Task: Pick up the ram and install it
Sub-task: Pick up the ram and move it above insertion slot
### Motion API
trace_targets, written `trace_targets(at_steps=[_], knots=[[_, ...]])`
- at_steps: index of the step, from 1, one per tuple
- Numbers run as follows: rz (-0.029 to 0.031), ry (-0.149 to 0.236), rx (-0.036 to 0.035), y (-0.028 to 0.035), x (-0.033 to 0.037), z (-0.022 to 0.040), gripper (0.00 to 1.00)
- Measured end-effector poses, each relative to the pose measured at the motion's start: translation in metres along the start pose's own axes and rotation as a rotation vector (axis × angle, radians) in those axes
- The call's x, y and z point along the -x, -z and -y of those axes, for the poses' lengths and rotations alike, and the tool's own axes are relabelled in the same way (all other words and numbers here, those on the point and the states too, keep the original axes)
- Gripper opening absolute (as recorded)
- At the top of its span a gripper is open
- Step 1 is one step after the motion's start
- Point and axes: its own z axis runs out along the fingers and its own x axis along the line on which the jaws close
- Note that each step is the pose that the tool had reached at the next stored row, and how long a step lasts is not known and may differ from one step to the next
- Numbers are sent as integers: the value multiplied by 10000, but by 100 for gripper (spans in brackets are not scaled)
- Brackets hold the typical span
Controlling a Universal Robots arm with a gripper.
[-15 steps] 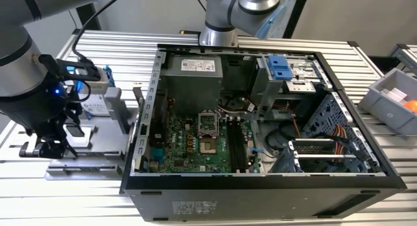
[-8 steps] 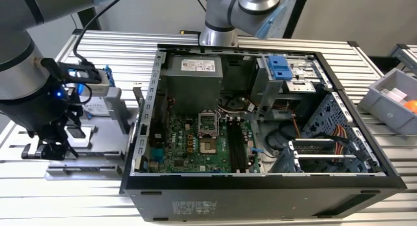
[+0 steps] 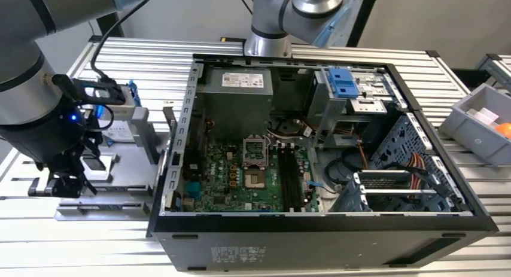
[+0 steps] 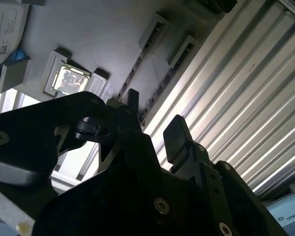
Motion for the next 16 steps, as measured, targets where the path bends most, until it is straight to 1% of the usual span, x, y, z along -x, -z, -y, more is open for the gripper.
trace_targets(at_steps=[2, 10, 14, 16], knots=[[-8, -1, -3, -9, 0, 0, 100], [-187, -1, -4, -82, 26, 0, 100], [-254, -1, -7, -137, 39, 1, 100], [-274, -2, -8, -169, 39, 0, 100]])
